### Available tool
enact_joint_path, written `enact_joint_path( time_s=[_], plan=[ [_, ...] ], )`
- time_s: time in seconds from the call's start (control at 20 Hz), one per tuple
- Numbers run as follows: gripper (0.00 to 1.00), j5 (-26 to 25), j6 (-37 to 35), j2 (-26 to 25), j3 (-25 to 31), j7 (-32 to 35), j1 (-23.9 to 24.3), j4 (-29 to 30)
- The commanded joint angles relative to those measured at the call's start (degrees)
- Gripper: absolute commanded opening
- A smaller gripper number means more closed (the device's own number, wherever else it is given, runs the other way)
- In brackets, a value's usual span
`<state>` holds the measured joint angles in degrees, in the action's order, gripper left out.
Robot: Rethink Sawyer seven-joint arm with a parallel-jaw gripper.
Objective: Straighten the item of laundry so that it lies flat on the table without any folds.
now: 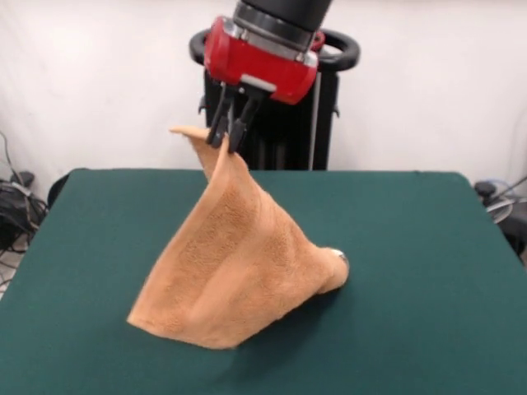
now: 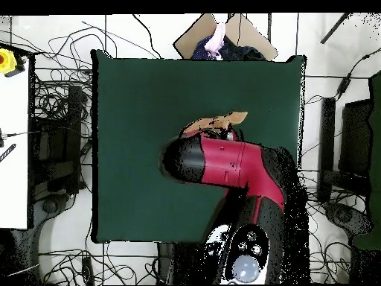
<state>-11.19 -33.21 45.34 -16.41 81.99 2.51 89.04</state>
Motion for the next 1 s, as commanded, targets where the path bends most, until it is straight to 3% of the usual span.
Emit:
enact_joint_path(
  time_s=[0.05, 1.0],
  plan=[
    [0.00, -0.36, -5.73, -0.38, -5.67, 16.65, -1.75, -2.99],
    [0.00, 3.22, -8.58, 1.26, -9.67, 15.88, -5.34, -1.53]
  ],
)
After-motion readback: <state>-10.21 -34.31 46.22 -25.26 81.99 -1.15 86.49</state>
